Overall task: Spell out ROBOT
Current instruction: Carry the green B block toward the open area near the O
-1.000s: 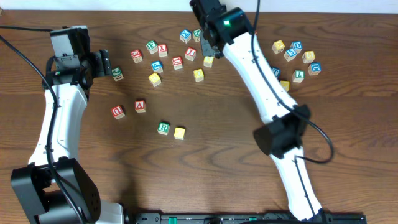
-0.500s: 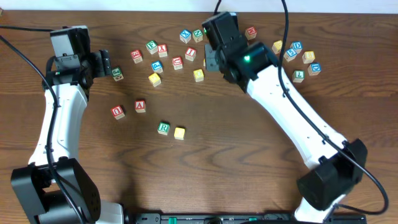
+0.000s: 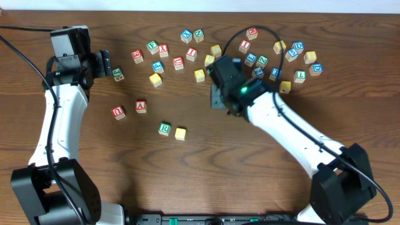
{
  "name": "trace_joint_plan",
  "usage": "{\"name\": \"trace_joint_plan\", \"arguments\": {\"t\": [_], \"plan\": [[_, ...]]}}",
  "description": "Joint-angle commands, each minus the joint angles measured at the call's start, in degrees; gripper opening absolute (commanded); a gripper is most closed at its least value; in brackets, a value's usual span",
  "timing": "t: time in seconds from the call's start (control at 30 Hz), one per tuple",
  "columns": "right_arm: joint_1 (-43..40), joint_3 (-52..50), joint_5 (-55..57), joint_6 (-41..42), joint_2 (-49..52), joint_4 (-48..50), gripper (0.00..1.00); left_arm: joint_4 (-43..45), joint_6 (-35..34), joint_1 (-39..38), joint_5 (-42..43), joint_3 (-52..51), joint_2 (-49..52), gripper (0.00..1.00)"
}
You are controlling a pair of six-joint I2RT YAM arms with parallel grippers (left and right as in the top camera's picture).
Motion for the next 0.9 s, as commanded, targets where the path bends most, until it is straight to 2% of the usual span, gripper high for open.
{"name": "trace_joint_plan", "arguments": {"t": [0.0,0.2,0.87], "plan": [[4.35,-2.84,-0.96,2.43,-1.77,2.75,0.05,-0.26,0.33,0.28,0.33,-0.28,0.68,0.91],[9.01,-3.28,3.15,4.02,0.68,5.70,0.05,-0.28,0.33,0.28,0.33,-0.28,0.68,0.91],[8.94,-3.28,7.65,7.28,9.31,11.10,0.03,-0.26,0.33,0.28,0.57,-0.28,0.68,0.91]]}}
